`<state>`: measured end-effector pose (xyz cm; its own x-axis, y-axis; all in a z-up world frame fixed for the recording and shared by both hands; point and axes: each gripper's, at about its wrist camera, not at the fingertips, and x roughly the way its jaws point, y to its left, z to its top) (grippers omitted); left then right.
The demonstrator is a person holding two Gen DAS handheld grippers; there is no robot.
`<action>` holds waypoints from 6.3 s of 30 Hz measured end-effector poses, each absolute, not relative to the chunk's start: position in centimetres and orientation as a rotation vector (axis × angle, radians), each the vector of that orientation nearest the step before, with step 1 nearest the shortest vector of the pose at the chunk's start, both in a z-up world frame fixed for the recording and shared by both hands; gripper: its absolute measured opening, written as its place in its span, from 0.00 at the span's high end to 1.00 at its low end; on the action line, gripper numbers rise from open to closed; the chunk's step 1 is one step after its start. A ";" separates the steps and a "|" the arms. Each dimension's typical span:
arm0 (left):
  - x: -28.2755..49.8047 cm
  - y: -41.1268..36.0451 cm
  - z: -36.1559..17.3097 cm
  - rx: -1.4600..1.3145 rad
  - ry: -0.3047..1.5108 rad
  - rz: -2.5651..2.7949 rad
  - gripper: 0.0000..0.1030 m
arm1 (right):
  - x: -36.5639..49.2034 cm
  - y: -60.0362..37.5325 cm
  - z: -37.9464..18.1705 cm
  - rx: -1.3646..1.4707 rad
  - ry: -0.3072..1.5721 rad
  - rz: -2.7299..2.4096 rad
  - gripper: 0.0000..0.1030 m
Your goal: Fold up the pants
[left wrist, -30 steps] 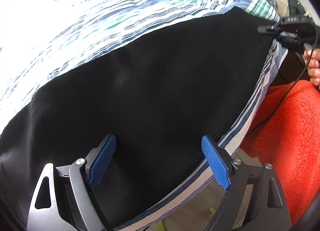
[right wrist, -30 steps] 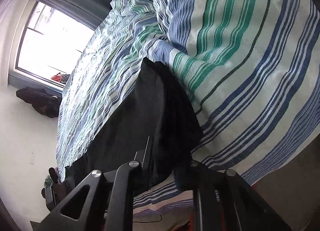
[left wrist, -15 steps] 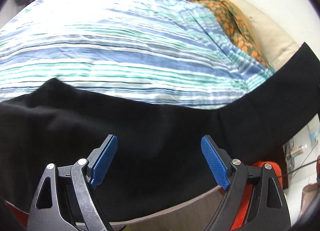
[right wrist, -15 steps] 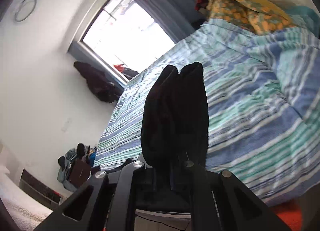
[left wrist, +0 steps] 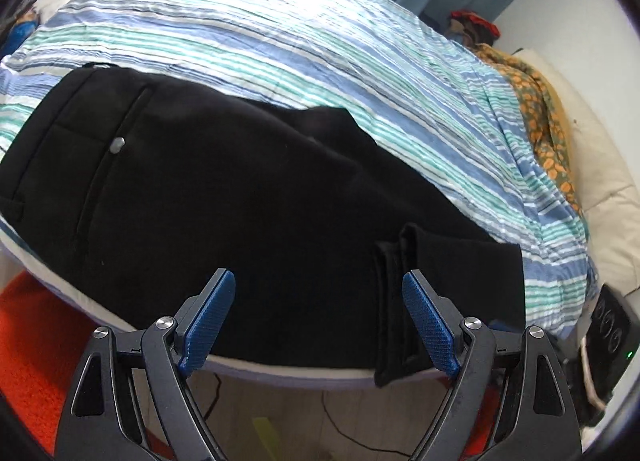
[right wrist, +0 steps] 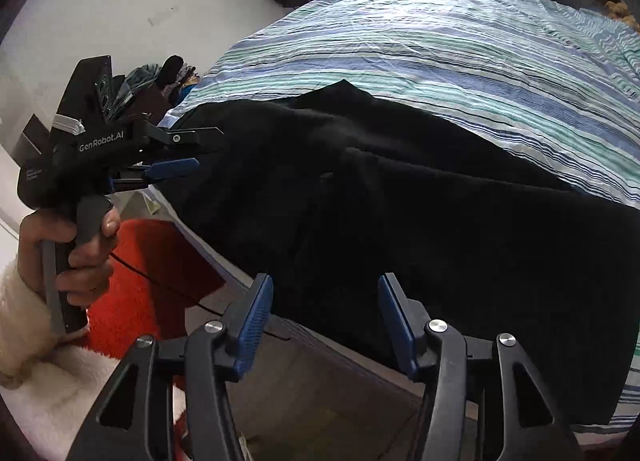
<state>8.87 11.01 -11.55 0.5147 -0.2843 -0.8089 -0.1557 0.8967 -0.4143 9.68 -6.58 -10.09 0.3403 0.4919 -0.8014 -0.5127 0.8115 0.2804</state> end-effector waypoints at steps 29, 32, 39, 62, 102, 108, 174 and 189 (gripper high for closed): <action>8.8 -0.3 -15.1 -0.229 1.195 -0.294 0.98 | 6.4 -17.0 -9.5 0.069 0.936 0.406 0.12; 9.2 -0.7 -14.9 -0.210 1.204 -0.276 0.94 | 6.7 -17.3 -9.8 0.090 0.951 0.400 0.12; 10.9 0.8 -13.3 -0.249 1.156 -0.241 0.49 | 6.7 -18.3 -9.9 0.132 0.948 0.385 0.12; 17.5 -2.0 -13.4 0.038 1.154 -0.200 0.93 | 7.1 -21.1 -10.2 0.231 0.949 0.322 0.12; 13.8 1.6 -12.0 -0.026 1.109 0.020 0.42 | 14.3 -20.0 -9.3 0.124 1.019 0.339 0.37; 12.8 2.0 -13.2 -0.038 1.161 0.006 0.39 | 12.8 -17.4 -15.2 0.051 1.137 0.353 0.32; 5.7 28.9 -11.7 -0.511 0.913 0.319 0.80 | 12.6 -16.5 -15.6 0.070 1.083 0.382 0.00; 9.4 2.4 -1.9 -0.149 0.803 -0.236 0.80 | 12.8 -16.6 -15.4 0.081 1.082 0.383 0.00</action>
